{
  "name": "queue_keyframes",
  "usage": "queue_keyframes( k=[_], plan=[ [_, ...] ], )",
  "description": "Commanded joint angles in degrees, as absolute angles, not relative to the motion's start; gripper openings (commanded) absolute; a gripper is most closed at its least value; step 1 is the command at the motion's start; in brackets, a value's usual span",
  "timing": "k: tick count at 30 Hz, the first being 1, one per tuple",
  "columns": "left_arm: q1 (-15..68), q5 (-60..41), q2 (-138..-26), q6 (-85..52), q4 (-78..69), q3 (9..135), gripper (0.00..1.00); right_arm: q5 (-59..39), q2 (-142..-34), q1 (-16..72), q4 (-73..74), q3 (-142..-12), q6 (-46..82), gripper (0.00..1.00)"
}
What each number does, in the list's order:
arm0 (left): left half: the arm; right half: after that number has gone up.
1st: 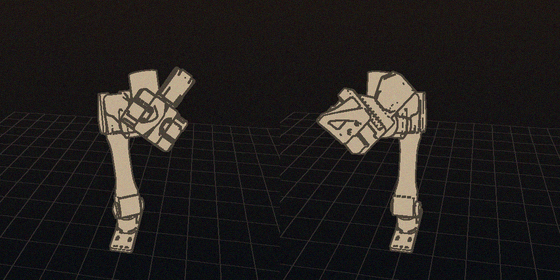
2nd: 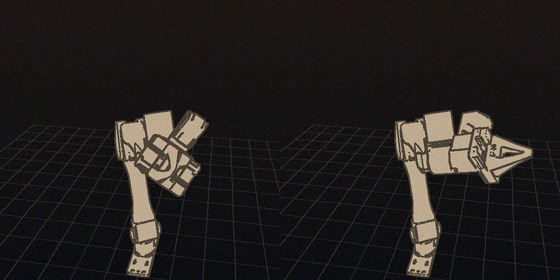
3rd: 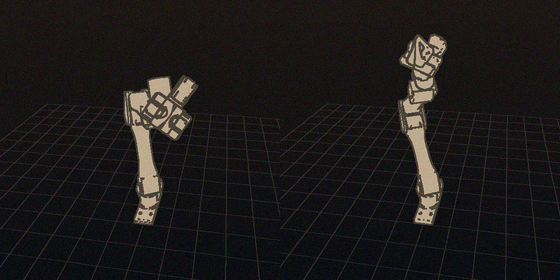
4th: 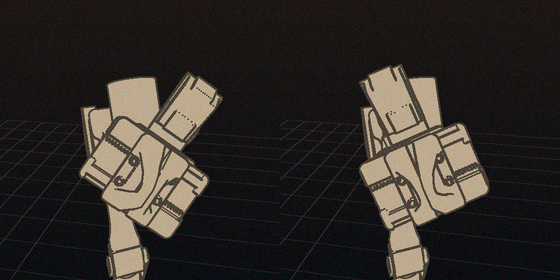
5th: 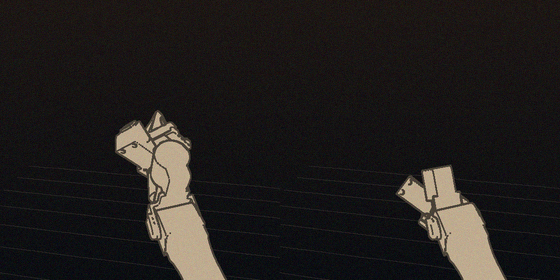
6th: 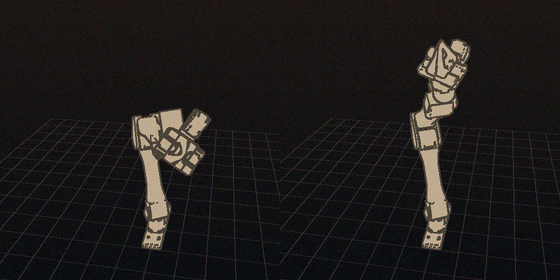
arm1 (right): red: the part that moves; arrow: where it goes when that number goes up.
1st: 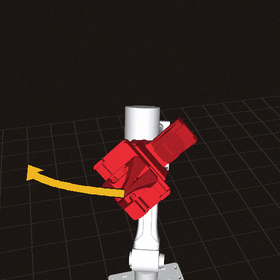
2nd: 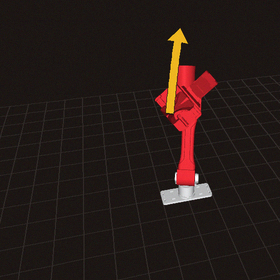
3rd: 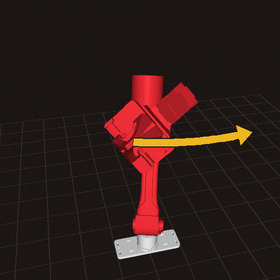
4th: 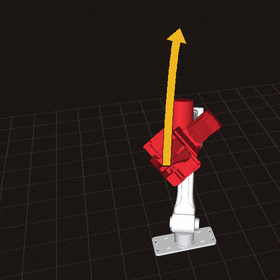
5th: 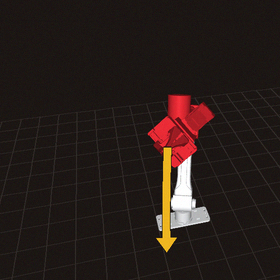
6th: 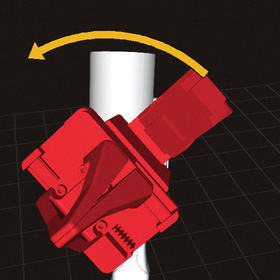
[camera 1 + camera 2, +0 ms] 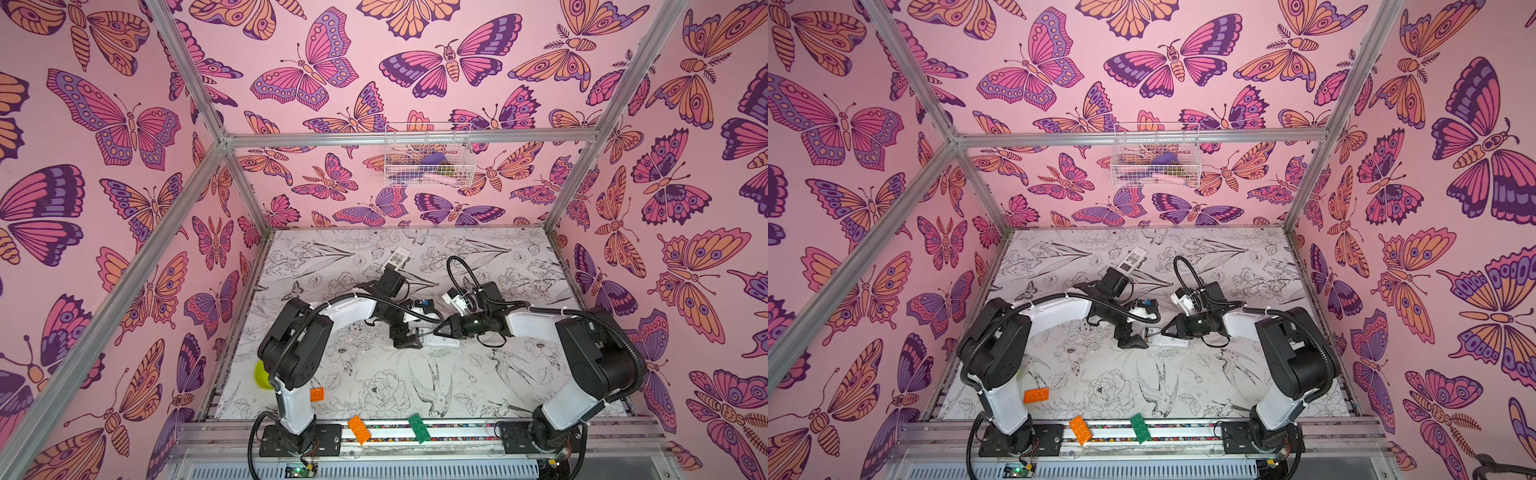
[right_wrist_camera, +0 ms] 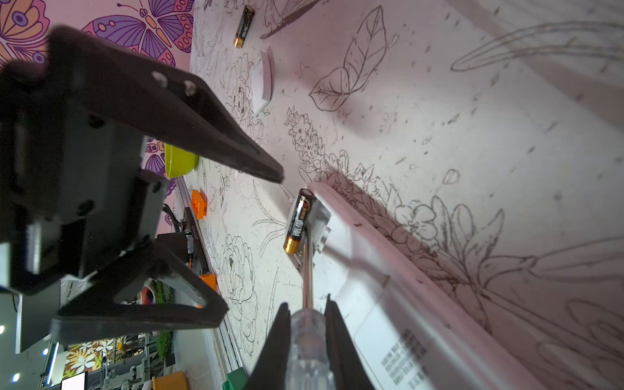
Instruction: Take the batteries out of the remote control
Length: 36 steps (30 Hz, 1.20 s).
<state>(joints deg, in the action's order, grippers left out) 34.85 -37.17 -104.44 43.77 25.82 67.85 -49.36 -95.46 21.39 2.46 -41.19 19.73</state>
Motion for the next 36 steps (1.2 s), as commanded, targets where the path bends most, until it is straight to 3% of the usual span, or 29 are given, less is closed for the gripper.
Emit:
queue_keyframes(
  k=[1,8,13,23,36],
  plan=[
    [34.44,-32.74,-102.63,34.55,32.81,70.86,0.9,-50.45,-95.02,21.74,4.24,-40.7,20.09,0.0],
    [34.36,-31.02,-104.23,15.94,42.87,76.83,0.87,-50.27,-94.66,21.78,4.35,-40.9,20.33,0.0],
    [34.78,-29.12,-106.25,-0.51,42.81,77.29,0.72,-49.92,-95.05,21.8,4.04,-41.22,20.0,0.0],
    [38.94,-19.31,-107.72,-7.38,40.23,76.39,0.58,-49.84,-94.47,21.95,8.74,-39.41,22.41,0.0],
    [39.31,-19.0,-111.78,-9.25,37.47,77.52,0.49,-49.87,-95.37,22.92,8.19,-40.42,22.78,0.0]
  ],
)
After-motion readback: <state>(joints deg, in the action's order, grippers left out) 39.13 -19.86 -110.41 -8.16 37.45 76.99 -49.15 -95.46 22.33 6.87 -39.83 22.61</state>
